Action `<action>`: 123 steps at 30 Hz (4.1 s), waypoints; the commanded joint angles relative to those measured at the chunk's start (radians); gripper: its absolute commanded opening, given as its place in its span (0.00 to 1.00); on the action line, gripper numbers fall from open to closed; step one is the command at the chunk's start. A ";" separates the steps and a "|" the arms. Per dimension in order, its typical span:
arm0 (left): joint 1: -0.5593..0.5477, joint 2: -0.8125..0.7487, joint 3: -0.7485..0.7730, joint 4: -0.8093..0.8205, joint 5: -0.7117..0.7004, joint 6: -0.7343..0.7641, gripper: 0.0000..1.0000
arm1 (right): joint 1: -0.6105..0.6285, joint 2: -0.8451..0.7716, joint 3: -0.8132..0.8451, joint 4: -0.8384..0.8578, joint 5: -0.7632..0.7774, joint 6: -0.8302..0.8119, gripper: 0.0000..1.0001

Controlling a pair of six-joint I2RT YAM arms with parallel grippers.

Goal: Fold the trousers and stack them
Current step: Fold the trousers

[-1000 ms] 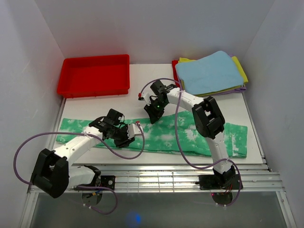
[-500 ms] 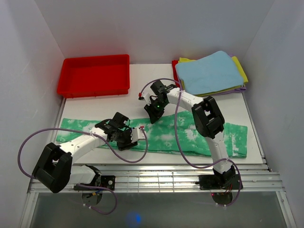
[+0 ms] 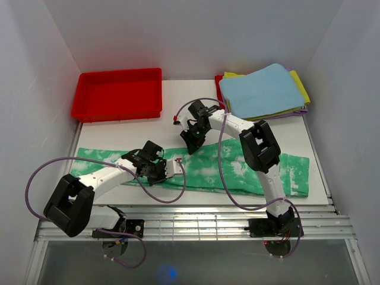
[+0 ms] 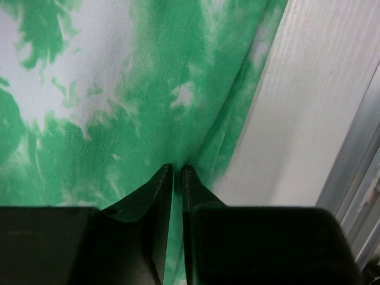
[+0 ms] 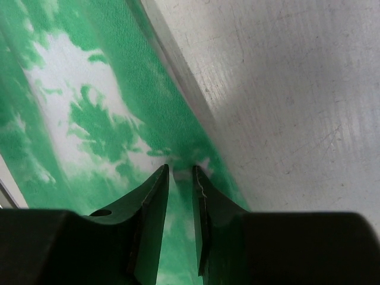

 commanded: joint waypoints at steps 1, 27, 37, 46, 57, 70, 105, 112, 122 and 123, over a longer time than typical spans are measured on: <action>-0.004 -0.029 -0.009 0.016 0.009 0.017 0.23 | 0.008 0.068 -0.010 -0.009 0.048 -0.008 0.29; 0.014 -0.174 0.054 -0.139 0.057 -0.124 0.57 | 0.006 -0.054 -0.014 -0.073 0.082 -0.014 0.60; 0.531 -0.106 0.212 -0.269 0.129 -0.319 0.60 | -0.070 -0.412 -0.385 -0.168 0.145 -0.094 0.98; 0.720 0.112 0.108 -0.185 -0.029 -0.318 0.52 | -0.286 -0.417 -0.723 -0.084 0.254 -0.178 0.92; 0.736 0.048 0.230 -0.271 0.233 -0.180 0.82 | -0.546 -0.427 -0.829 -0.050 0.308 -0.361 0.93; 0.721 0.179 0.422 -0.430 0.333 0.443 0.84 | -0.529 -0.584 -0.678 -0.308 0.202 -0.532 0.92; 0.649 0.319 0.313 -0.035 0.052 0.269 0.98 | -0.488 -0.478 -0.749 -0.067 0.357 -0.456 0.90; 0.804 0.209 0.566 -0.174 0.079 -0.159 0.98 | -0.484 -0.633 -0.616 -0.226 0.222 -0.393 0.90; 1.305 0.391 0.580 -0.323 0.190 -0.258 0.88 | -0.585 -0.765 -0.657 -0.329 0.213 -0.388 0.90; 1.328 0.411 0.585 -0.328 0.207 -0.261 0.87 | -0.604 -0.765 -0.656 -0.341 0.205 -0.394 0.90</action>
